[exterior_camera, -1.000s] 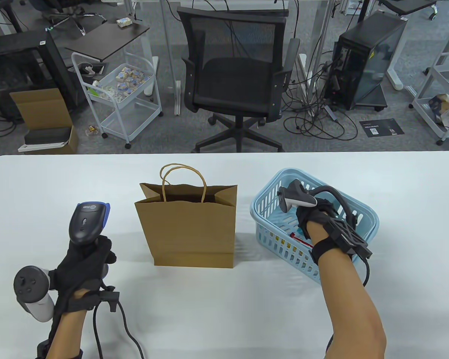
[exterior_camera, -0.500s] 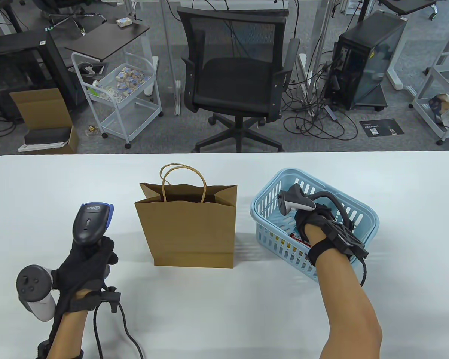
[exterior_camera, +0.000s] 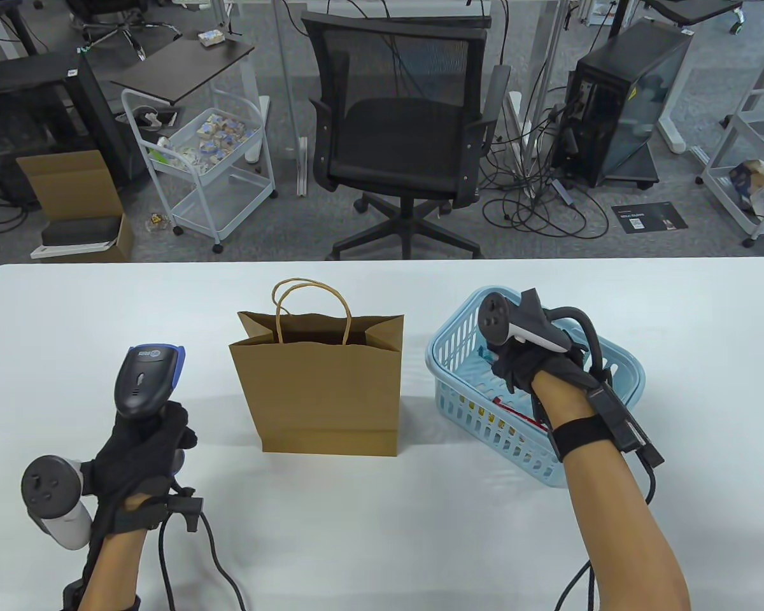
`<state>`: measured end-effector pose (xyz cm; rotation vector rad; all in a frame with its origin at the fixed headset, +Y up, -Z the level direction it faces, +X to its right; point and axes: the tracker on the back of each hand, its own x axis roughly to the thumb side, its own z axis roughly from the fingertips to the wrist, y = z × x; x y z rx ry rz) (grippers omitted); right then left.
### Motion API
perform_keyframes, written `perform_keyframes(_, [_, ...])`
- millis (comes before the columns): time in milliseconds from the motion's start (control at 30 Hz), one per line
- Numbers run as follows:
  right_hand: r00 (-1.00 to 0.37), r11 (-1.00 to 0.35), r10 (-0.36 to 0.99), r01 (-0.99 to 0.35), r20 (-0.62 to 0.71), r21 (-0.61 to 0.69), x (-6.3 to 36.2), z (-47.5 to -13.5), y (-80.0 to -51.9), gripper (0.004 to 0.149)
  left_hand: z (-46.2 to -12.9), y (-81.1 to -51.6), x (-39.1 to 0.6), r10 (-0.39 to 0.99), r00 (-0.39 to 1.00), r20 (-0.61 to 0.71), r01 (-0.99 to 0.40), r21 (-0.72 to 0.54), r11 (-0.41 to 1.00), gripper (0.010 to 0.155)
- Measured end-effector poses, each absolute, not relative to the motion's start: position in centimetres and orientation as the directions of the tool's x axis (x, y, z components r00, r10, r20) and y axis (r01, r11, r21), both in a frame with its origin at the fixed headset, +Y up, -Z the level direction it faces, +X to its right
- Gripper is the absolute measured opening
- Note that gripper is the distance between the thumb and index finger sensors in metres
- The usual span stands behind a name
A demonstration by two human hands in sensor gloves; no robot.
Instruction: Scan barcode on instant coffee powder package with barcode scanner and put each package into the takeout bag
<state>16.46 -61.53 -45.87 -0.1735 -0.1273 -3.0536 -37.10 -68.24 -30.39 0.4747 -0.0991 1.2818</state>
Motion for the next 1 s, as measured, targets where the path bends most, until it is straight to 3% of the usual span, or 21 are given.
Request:
perform_keyframes(200, [-0.989,-0.974,0.013,-0.046,0.148,-0.222,16.2,-42.6,-56.7,0.048,-30.0,-67.8,-36.7,0.881,0.297,0.367,-0.939,0.281,0.2,0.069])
perform_keyframes(367, [-0.947,-0.833,0.17,-0.286,0.272,-0.474,14.5,-37.2,-52.8,0.048,-29.6,-67.2,-35.9,0.847,0.34,0.409,-0.931,0.275,0.241,0.068])
perform_keyframes(533, [-0.941,-0.642,0.072,-0.297,0.33,-0.707,12.3,-30.9,-49.6,0.049,-29.5,-67.2,-35.7,0.84,0.346,0.419,-0.93,0.271,0.248,0.069])
perform_keyframes(700, [-0.804,-0.57,0.257,-0.574,0.536,-0.588,10.7,-27.2,-49.1,0.049,-29.5,-67.2,-35.5,0.835,0.347,0.426,-0.931,0.266,0.252,0.068])
perform_keyframes(833, [-0.572,-0.471,0.509,-0.811,0.644,-0.348,10.3,-26.9,-51.3,0.048,-29.4,-67.0,-35.0,0.813,0.312,0.491,-0.948,0.225,0.227,0.069])
perform_keyframes(900, [-0.527,-0.456,0.551,-0.84,0.647,-0.295,10.0,-27.0,-52.5,0.048,-29.3,-66.9,-34.7,0.801,0.306,0.514,-0.95,0.213,0.227,0.069])
perform_keyframes(1000, [-0.59,-0.48,0.524,-0.801,0.615,-0.358,9.9,-27.2,-54.4,0.048,-29.2,-66.7,-34.3,0.786,0.305,0.537,-0.952,0.188,0.241,0.068])
